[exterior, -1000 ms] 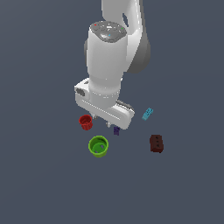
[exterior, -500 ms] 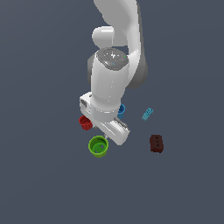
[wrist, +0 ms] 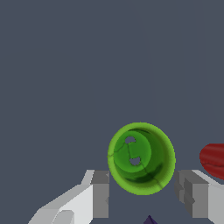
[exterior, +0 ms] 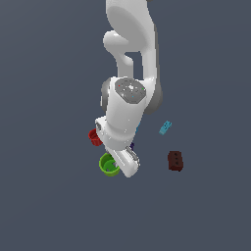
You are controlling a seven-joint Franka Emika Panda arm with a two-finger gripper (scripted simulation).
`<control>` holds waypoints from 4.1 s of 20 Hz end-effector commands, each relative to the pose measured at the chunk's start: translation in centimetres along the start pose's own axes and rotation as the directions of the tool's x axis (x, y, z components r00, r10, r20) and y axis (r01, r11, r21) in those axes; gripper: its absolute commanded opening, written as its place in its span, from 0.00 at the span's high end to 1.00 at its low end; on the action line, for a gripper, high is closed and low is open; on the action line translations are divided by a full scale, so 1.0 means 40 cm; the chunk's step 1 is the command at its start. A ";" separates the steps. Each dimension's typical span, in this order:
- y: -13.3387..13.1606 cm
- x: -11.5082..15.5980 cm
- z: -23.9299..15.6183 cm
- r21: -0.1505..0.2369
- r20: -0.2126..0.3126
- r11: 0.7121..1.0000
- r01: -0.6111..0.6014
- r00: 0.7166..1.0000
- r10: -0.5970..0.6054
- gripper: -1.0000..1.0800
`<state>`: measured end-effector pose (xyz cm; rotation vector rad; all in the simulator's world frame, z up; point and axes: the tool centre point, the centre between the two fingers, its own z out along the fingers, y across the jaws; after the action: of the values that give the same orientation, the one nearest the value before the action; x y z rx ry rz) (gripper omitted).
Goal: Pick up a designated object from a clutter of objects.
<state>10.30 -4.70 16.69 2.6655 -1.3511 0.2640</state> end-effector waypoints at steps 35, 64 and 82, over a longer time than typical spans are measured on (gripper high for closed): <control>-0.042 0.003 0.235 0.010 -0.073 0.959 -0.284 0.956 0.284 0.38; -0.124 -0.065 0.025 0.010 -0.073 0.959 -0.284 0.956 0.284 1.00; -0.311 -0.208 -0.442 0.010 -0.071 0.959 -0.285 0.956 0.285 1.00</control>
<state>13.80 11.75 30.09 2.4276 -1.7078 0.3858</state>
